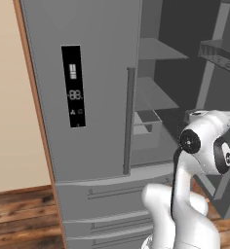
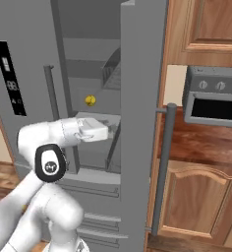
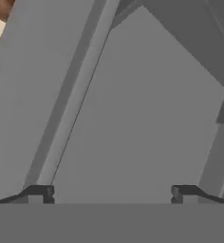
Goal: Retrieve a lemon from the fridge and place it on the cutting board with the fish.
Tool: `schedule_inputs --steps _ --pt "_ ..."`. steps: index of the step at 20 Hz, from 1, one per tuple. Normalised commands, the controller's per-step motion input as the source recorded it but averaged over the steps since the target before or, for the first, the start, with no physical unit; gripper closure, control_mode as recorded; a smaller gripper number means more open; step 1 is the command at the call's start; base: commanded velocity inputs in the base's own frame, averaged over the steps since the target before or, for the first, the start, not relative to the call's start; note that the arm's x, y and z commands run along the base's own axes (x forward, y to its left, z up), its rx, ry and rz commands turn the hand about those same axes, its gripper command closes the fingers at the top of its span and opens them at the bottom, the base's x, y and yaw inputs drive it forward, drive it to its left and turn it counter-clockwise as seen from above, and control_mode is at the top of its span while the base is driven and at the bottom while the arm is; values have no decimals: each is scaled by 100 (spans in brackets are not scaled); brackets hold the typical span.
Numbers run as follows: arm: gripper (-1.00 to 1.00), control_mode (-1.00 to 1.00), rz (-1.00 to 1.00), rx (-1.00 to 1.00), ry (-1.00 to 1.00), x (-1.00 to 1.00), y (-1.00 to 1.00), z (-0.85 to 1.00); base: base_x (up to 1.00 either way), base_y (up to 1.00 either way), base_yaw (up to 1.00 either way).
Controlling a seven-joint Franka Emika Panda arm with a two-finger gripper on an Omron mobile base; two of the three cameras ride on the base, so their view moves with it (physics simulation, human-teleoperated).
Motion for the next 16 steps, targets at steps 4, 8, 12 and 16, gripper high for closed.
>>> schedule_inputs --steps 4,8,12,16 --pt "-100 -100 -29 54 -1 19 52 0 0 0 0" --pt "-100 -100 -48 71 -14 12 18 -15 0 0 0" --pt "-100 -100 -52 67 -35 -1 39 -81 0 0 0" --pt "-100 -100 -53 64 -41 1 36 -64 0 0 0"
